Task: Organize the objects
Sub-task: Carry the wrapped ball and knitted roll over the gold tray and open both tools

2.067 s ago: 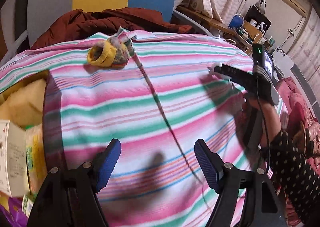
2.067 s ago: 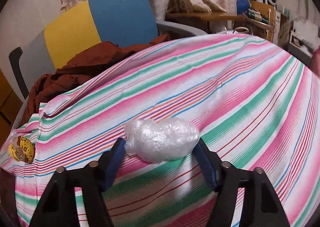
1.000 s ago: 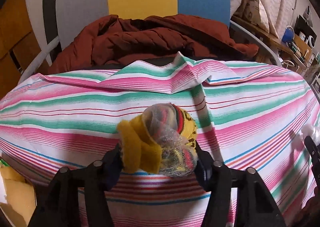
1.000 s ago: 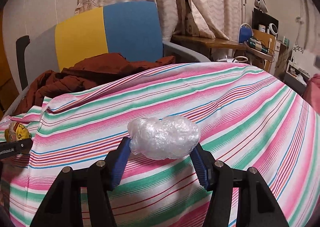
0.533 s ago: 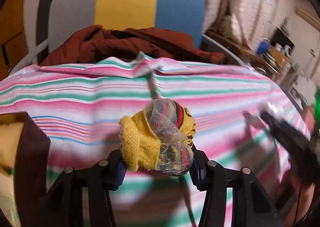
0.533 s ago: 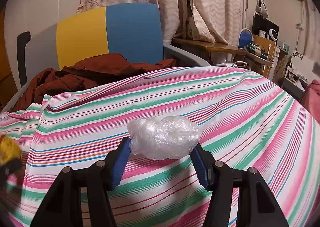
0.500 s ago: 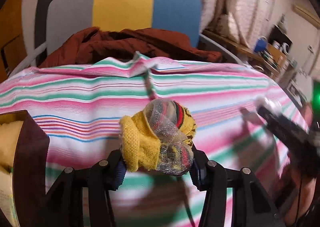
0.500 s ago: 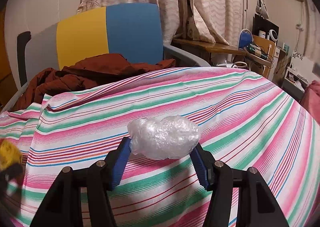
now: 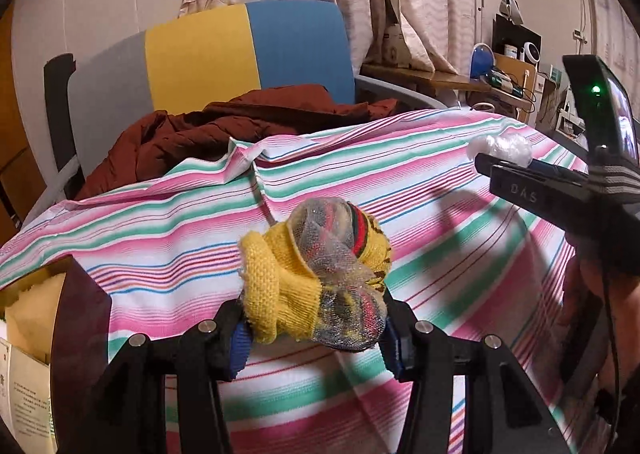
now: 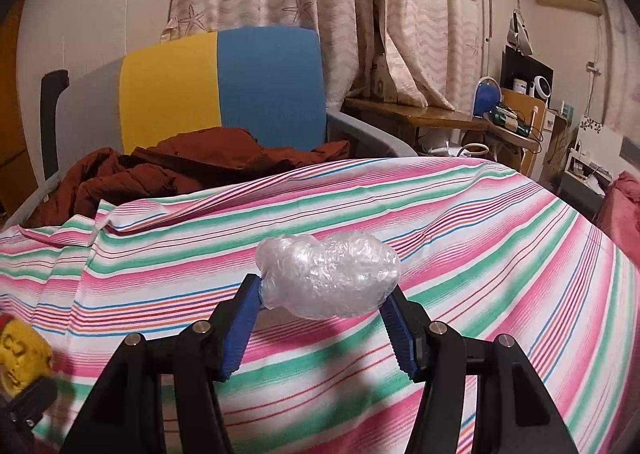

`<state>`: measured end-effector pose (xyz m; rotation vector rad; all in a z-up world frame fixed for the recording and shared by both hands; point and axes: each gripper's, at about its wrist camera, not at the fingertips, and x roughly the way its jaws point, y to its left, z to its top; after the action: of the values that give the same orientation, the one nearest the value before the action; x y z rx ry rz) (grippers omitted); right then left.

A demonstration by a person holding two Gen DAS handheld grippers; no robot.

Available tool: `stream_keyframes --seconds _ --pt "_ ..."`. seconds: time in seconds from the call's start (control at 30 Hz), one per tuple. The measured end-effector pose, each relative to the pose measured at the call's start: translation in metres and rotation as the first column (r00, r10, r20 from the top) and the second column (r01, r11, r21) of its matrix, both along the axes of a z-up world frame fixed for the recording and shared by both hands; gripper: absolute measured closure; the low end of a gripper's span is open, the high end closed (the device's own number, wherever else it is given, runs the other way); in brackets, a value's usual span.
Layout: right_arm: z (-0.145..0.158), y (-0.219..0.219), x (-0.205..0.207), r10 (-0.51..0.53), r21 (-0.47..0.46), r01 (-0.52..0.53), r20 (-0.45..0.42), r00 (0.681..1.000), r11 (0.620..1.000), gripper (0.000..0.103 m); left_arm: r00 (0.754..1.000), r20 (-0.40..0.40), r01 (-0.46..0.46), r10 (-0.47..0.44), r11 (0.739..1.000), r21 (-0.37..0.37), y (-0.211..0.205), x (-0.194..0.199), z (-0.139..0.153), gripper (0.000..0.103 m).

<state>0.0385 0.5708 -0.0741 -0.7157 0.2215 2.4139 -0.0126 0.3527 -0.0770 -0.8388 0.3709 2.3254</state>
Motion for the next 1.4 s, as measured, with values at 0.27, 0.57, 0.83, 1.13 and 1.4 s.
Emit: stream_keyframes --seconds 0.27,0.57,0.83,1.13,1.4 --pt "0.005 -0.019 0.017 0.017 0.017 -0.017 -0.007 1.0 1.0 0.043 1.0 -0.02 0.017 -0.017 1.0 -0.011 -0.012 0.014 -0.002 0.051" --pt "0.013 -0.047 0.045 0.046 -0.013 -0.046 -0.024 0.999 0.999 0.043 0.999 -0.029 0.039 -0.04 0.999 -0.012 -0.026 0.027 -0.001 0.051" --pt "0.016 -0.076 0.069 0.087 -0.075 -0.089 -0.027 0.996 0.993 0.043 0.993 -0.008 0.118 -0.118 0.993 0.02 -0.042 0.054 0.003 0.051" --pt "0.021 -0.104 0.093 0.122 -0.195 -0.132 -0.063 0.991 0.972 0.043 0.98 0.051 0.188 -0.193 0.979 0.083 -0.083 0.079 0.016 0.051" --pt "0.025 -0.15 0.089 0.232 -0.261 -0.244 -0.074 0.97 0.934 0.043 0.972 -0.008 0.235 -0.236 0.966 0.106 -0.135 0.096 0.039 0.051"
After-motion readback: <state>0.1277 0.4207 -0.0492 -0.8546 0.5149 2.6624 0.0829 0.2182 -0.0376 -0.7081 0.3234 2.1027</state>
